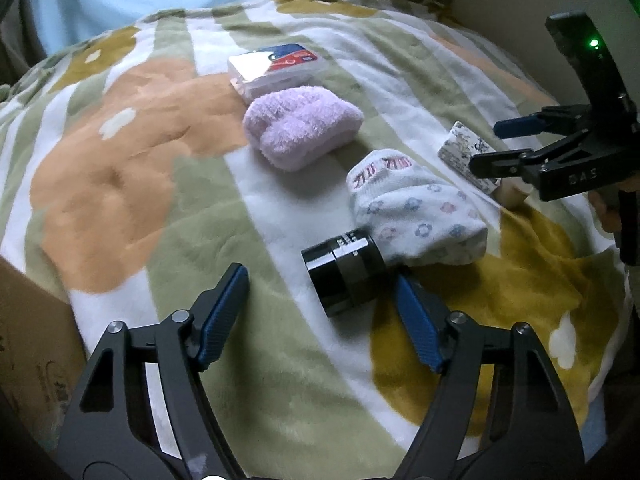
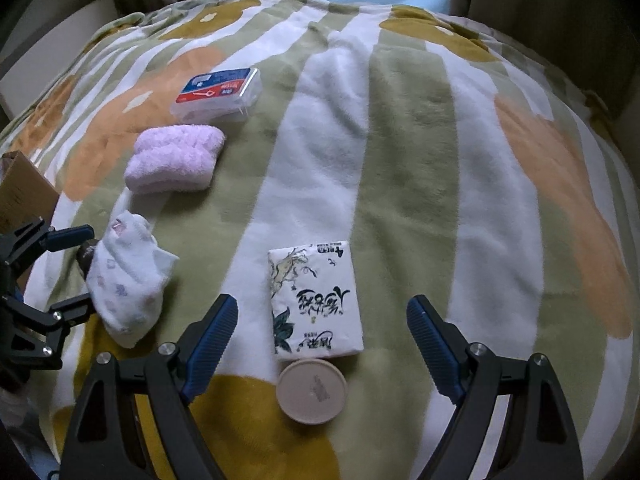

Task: Organize objects
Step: 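Grasp the black lens cap with the left gripper while the right gripper grasps the floral tissue pack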

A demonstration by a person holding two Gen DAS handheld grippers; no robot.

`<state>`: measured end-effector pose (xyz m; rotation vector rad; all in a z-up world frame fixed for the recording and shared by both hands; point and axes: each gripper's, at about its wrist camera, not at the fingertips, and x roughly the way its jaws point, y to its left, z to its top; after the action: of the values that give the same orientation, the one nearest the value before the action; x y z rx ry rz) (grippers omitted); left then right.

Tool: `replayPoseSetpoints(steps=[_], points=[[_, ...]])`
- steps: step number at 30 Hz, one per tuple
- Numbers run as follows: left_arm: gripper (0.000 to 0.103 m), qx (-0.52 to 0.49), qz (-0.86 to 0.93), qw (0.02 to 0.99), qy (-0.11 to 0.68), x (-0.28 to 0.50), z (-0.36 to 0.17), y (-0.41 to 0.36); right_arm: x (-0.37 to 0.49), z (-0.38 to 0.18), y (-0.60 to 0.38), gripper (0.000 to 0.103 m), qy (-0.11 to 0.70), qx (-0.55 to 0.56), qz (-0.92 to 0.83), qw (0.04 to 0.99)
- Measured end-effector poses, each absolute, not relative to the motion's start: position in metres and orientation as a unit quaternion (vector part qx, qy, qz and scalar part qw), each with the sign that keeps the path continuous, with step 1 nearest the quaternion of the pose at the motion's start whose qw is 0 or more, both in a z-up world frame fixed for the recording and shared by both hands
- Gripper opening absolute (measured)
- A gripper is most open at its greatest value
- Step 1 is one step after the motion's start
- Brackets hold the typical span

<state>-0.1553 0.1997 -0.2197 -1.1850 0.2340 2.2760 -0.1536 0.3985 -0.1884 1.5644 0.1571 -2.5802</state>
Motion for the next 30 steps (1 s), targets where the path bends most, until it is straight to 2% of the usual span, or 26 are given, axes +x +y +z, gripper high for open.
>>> replayPoseSetpoints(steps=[4, 9, 14, 30], points=[[0.057, -0.441, 0.845, 0.288, 0.088, -0.157, -0.22, 0.201, -0.158, -0.194, 0.398, 0.071, 0.047, 0.521, -0.85, 0.068], [0.037, -0.44, 0.837, 0.313, 0.085, -0.155, -0.219, 0.203, -0.159, -0.199, 0.396, 0.056, 0.044, 0.524, -0.847, 0.073], [0.036, -0.439, 0.836, 0.318, 0.086, -0.153, -0.219, 0.205, -0.161, -0.202, 0.397, 0.044, 0.046, 0.527, -0.846, 0.064], [0.034, -0.441, 0.838, 0.313, 0.07, -0.144, -0.212, 0.199, -0.157, -0.194, 0.396, 0.043, 0.032, 0.515, -0.854, 0.063]])
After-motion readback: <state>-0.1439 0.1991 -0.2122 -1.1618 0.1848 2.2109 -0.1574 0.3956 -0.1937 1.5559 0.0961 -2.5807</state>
